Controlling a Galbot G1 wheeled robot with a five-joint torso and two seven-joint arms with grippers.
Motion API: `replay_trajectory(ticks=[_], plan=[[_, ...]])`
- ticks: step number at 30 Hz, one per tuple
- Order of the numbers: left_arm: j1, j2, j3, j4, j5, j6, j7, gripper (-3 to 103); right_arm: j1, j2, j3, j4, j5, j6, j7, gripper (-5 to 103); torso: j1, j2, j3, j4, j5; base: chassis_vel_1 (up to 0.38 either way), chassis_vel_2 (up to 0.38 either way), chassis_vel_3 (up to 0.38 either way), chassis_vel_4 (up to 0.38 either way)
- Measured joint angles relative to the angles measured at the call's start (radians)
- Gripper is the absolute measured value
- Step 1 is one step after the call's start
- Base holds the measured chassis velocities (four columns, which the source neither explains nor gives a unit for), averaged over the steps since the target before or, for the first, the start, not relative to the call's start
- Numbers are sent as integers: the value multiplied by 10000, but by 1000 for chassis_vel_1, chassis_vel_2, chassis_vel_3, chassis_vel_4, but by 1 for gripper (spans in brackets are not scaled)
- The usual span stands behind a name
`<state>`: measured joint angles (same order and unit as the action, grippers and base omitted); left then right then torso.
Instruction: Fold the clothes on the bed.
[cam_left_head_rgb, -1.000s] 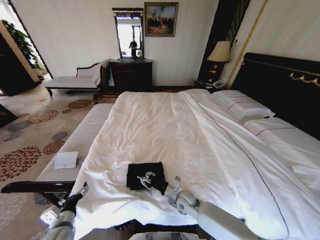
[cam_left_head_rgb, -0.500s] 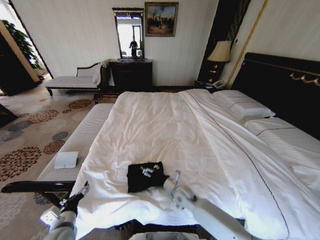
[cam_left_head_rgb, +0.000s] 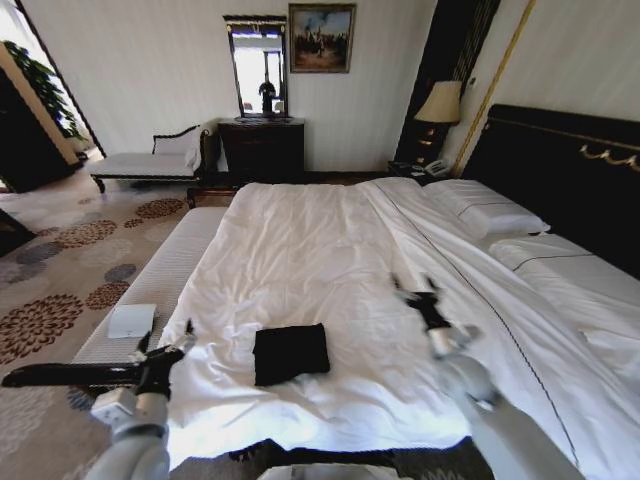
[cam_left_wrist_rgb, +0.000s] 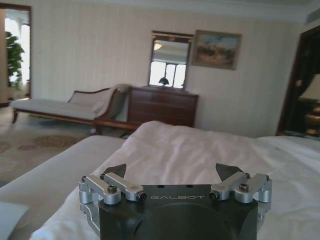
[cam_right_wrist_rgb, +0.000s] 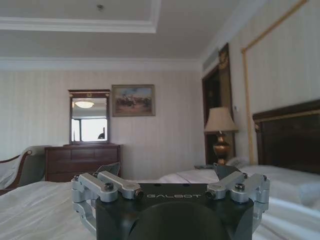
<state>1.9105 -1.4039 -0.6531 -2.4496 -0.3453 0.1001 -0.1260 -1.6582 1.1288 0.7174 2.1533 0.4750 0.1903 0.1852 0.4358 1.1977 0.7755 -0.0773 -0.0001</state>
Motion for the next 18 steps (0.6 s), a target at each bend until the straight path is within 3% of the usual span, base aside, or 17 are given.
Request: replay_trajectory(ticks=[4,18], plan=[[397,-23,471,-543,201,-167,759,100,-1356,1382,61,1383,-511,90,106,100,-1,0,-1,-2,-4,0,0,0,0],[426,-39,460,-550,155,-107,841,100,-1351,1470,-103,1447,-531,36,113,100,2,-2,3,2,0,0,0,0,0]])
